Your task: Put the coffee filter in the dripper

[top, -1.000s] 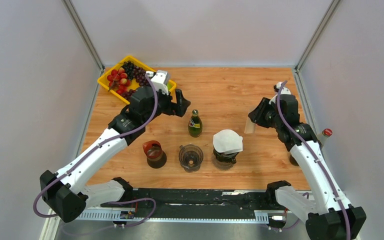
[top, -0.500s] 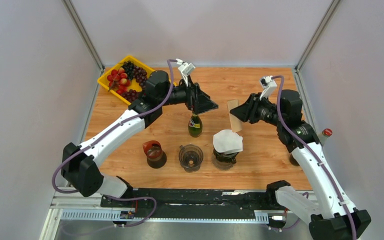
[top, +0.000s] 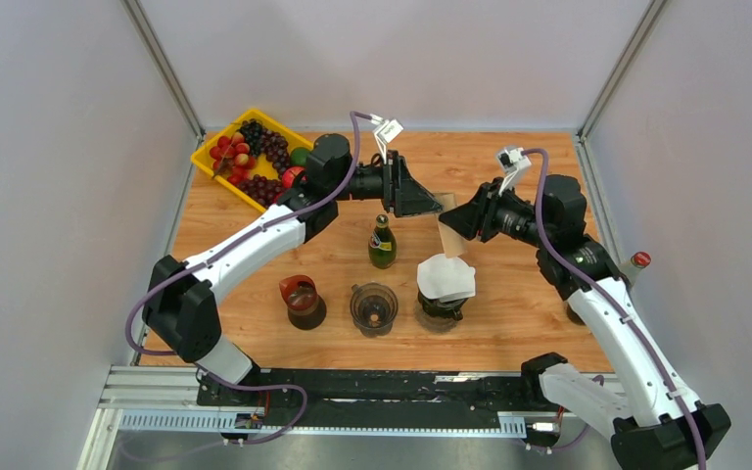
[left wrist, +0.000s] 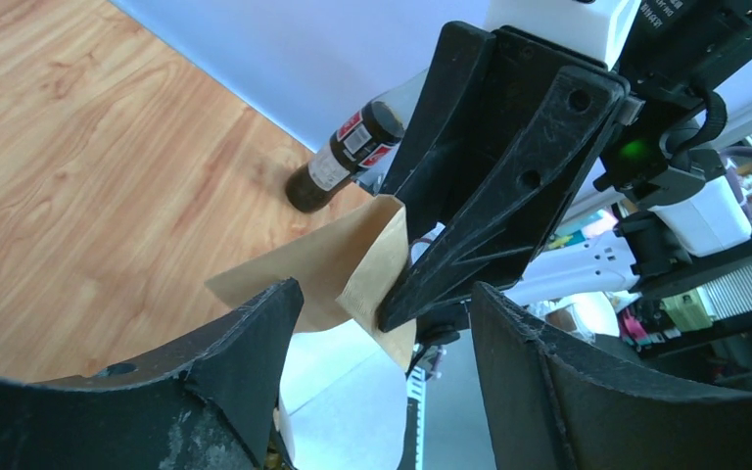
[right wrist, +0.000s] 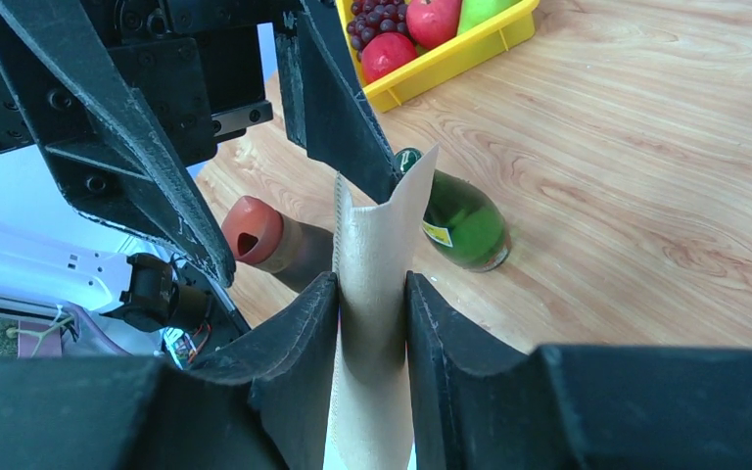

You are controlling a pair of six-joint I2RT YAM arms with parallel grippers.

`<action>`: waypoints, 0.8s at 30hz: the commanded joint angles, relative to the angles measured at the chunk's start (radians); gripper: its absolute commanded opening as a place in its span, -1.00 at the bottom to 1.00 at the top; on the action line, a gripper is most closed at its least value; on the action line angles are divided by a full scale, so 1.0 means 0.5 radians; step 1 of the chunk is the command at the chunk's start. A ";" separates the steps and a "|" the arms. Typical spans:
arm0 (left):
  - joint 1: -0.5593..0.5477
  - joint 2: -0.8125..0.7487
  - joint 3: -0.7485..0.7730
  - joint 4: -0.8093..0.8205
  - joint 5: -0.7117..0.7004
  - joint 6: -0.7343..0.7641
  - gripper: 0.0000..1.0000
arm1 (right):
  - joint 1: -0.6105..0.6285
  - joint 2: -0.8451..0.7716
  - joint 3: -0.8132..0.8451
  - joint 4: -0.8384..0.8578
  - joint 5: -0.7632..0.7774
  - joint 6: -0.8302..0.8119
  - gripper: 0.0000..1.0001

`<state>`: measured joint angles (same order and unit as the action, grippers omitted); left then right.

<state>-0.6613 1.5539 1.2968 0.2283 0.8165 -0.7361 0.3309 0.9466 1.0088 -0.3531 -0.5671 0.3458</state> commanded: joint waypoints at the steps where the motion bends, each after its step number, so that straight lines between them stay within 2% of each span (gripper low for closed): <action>1: -0.007 0.027 0.104 0.154 0.084 -0.112 0.43 | 0.046 0.012 0.024 0.131 0.018 -0.029 -0.32; 4: -0.006 0.043 0.112 0.162 0.101 -0.122 0.37 | 0.066 0.032 0.034 0.139 0.027 -0.026 -0.32; 8: -0.009 0.058 0.111 0.151 0.096 -0.119 0.19 | 0.090 0.036 0.047 0.147 0.027 -0.035 -0.32; 13: -0.009 0.062 0.109 0.118 0.038 -0.118 -0.20 | 0.109 0.034 0.036 0.149 0.030 -0.041 -0.32; 18: -0.013 0.033 0.110 0.031 -0.038 -0.046 -0.76 | 0.116 0.024 0.038 0.150 0.036 -0.041 -0.29; 20: -0.012 0.013 0.107 -0.012 -0.096 -0.014 -0.97 | 0.115 0.016 0.034 0.150 0.046 -0.039 -0.15; 24: -0.014 -0.017 0.132 -0.102 -0.184 0.109 -1.00 | 0.115 -0.027 -0.010 0.138 0.188 -0.001 0.45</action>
<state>-0.6617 1.5826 1.3125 0.2123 0.7746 -0.7593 0.3832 0.9665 1.0084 -0.3309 -0.5419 0.3416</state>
